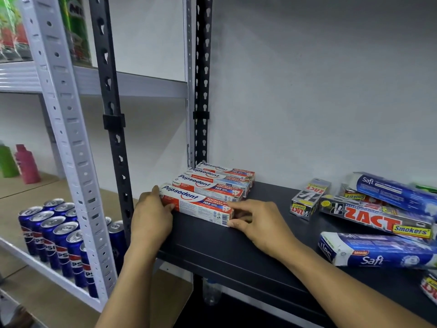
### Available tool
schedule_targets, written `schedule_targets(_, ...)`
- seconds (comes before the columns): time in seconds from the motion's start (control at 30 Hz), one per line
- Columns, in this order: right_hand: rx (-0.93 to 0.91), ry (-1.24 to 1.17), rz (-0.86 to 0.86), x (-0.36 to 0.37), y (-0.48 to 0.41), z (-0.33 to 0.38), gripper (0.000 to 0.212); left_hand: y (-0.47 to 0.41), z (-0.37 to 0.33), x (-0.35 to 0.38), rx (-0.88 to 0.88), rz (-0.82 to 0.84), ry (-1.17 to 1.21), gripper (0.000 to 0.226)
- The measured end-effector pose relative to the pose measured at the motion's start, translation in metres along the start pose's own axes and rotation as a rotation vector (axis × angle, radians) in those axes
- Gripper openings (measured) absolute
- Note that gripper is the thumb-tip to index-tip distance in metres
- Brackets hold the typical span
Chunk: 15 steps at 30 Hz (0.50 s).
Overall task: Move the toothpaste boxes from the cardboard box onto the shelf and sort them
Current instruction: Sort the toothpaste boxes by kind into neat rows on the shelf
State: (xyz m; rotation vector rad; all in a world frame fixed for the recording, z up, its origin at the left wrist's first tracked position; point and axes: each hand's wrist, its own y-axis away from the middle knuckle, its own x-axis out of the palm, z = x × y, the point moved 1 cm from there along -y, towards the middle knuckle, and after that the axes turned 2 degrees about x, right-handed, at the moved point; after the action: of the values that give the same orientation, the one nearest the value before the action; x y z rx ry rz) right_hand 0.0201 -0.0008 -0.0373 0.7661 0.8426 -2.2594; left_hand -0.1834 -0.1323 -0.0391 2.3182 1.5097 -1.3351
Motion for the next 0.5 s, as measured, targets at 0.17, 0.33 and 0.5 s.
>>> schedule_targets(0.17, -0.022, 0.016, -0.004, 0.0009, -0.0013, -0.0024, 0.052, 0.0030, 0.0009, 0.0042, 0.024, -0.048, -0.053, 0.058)
schedule_targets(0.33, -0.037, 0.035, -0.007, 0.0015, -0.0024, -0.0038, 0.052, 0.0031, 0.0017, 0.0056, 0.020, -0.045, -0.069, 0.060)
schedule_targets(0.5, -0.049, 0.048, -0.005, 0.0021, -0.0027, -0.0045, 0.051, 0.0042, 0.0017, 0.0071, 0.020, -0.042, -0.083, 0.062)
